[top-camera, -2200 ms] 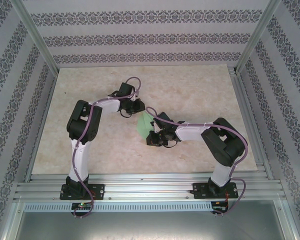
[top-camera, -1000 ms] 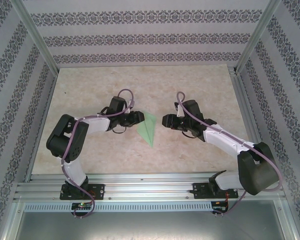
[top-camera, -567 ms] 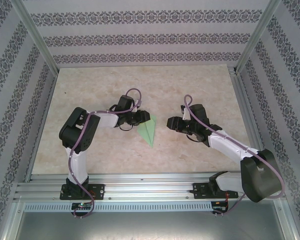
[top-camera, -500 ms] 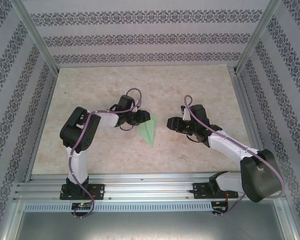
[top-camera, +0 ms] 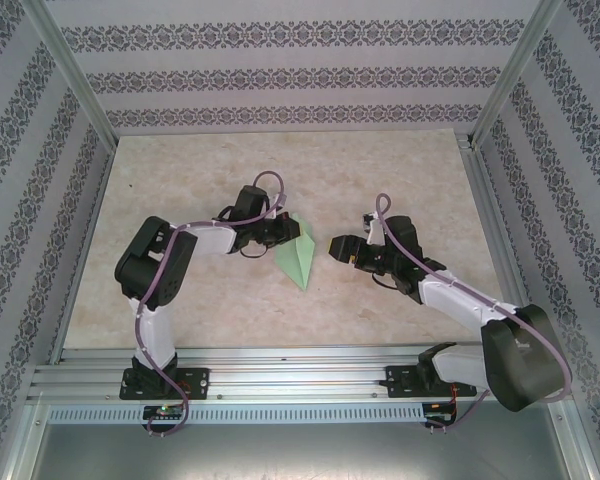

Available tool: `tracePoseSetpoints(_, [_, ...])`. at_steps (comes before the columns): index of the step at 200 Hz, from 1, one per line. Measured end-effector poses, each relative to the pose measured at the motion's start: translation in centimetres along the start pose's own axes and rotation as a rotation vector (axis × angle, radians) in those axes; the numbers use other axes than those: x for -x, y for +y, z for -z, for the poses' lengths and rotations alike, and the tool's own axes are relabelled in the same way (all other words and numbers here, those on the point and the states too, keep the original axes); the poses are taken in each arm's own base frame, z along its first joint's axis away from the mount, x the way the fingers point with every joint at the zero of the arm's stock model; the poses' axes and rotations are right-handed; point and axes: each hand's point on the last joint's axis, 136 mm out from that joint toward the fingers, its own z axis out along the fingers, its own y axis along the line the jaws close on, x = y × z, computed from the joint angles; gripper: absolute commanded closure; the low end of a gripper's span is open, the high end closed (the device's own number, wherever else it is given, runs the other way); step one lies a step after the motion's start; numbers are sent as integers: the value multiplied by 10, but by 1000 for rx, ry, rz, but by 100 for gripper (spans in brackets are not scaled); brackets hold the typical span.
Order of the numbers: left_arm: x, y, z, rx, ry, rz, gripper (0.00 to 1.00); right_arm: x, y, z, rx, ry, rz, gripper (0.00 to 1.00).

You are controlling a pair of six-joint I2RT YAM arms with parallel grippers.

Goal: Fold a paper plane with a square sheet of paper (fold left side to right side)
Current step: Turn over the paper at the center of the table.

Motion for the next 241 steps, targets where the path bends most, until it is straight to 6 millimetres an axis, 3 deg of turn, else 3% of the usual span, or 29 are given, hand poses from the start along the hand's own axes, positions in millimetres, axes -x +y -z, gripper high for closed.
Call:
tracePoseSetpoints(28, [21, -54, 31, -91, -88, -86, 93, 1, 13, 4, 77, -25, -21, 2])
tracePoseSetpoints(58, [39, -115, 71, -193, -186, -183, 92, 3, 33, 7, 185, -34, -30, 2])
tracePoseSetpoints(82, [48, -144, 90, -249, -235, -224, 92, 0, 54, 4, 265, -15, -10, 2])
tracePoseSetpoints(109, [49, -150, 95, -264, -240, -216, 92, -11, 72, -6, 319, 34, -6, 2])
tracePoseSetpoints(137, [48, -154, 96, -285, -235, -201, 92, -13, 78, -20, 343, 60, -49, 2])
tracePoseSetpoints(170, [49, -161, 98, -318, -235, -193, 92, -9, 88, -30, 382, 65, -97, 13])
tracePoseSetpoints(241, [44, -154, 94, -322, -218, -163, 91, 8, 111, -19, 444, 27, -70, 45])
